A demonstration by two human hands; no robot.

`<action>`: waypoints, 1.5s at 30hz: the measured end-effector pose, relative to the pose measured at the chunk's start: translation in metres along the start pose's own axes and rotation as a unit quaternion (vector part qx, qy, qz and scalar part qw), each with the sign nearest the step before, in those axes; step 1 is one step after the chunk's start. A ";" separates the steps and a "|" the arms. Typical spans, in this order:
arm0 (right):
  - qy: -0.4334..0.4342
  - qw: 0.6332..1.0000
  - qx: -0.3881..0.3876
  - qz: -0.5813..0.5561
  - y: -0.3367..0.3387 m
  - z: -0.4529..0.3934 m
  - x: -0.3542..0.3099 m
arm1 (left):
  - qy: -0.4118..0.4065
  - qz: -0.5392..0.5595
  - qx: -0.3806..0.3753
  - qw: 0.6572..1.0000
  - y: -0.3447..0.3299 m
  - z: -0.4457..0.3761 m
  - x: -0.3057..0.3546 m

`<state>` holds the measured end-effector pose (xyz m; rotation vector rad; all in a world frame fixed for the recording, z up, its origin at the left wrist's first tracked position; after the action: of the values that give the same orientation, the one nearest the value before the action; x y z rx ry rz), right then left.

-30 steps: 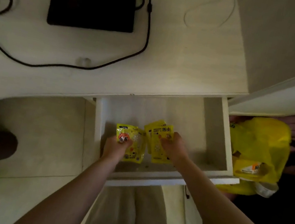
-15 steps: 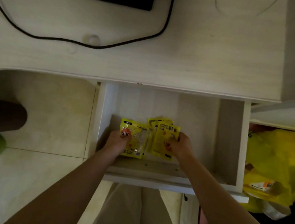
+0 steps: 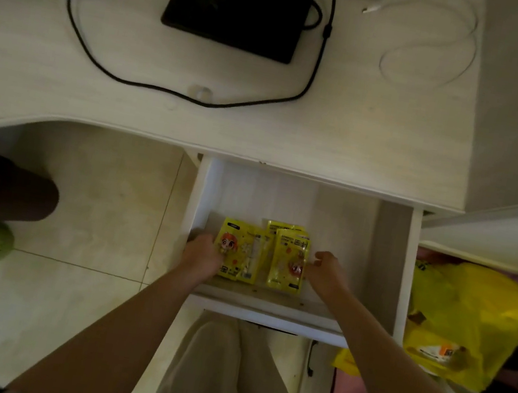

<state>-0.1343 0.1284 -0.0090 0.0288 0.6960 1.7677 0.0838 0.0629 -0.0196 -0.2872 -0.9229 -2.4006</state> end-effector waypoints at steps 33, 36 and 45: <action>0.474 0.771 -0.055 0.422 -0.253 0.223 -0.198 | 0.041 0.037 0.336 0.940 0.195 0.183 -0.270; 0.489 0.760 -0.054 0.425 -0.290 0.237 -0.220 | 0.051 0.041 0.341 0.938 0.223 0.185 -0.312; 0.511 0.735 -0.061 0.440 -0.370 0.261 -0.298 | 0.073 0.058 0.364 0.927 0.298 0.167 -0.385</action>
<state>0.3809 0.0315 0.1311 -0.9202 1.5157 2.7306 0.5701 0.1514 0.1239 0.1184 -1.5827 -1.7803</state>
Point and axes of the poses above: each hand's wrist, its own z-axis away from the middle knuckle, its own y-axis out of the back of the hand, x = y × z, the point moved 1 cm from there along -z, towards the middle knuckle, and after that the axes turned 1 degree about z, right-handed, at the moved point
